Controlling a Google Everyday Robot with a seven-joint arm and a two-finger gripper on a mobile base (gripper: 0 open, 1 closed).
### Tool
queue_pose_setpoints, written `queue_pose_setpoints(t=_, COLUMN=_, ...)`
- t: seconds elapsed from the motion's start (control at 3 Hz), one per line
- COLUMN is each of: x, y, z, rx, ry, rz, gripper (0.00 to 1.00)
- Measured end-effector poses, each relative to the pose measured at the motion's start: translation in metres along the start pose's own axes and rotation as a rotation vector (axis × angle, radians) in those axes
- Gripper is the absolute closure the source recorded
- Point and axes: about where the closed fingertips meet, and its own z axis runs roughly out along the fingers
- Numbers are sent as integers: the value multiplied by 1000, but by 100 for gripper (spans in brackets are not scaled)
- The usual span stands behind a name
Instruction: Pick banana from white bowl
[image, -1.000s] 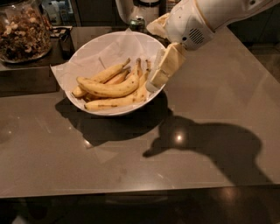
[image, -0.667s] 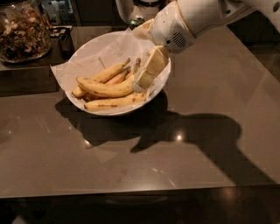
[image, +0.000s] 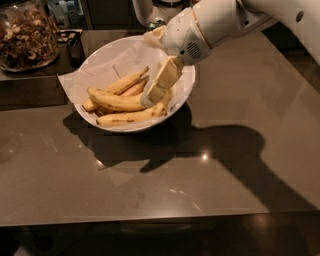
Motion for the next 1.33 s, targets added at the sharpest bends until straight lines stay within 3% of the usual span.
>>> queue_pose_setpoints(t=0.33, x=-7, y=-9, z=26, rx=-22, ry=-61, rz=10, gripper=0)
queue_pose_setpoints(t=0.67, x=-6, y=-9, z=27, rx=-22, ry=-62, rz=11, gripper=18)
queue_pose_setpoints(t=1.0, x=-2, y=-8, z=39, rx=-43, ry=-81, rz=29, gripper=20)
queue_pose_setpoints(t=1.33, x=9, y=-6, z=67, rx=-88, ry=-90, rz=62, gripper=13)
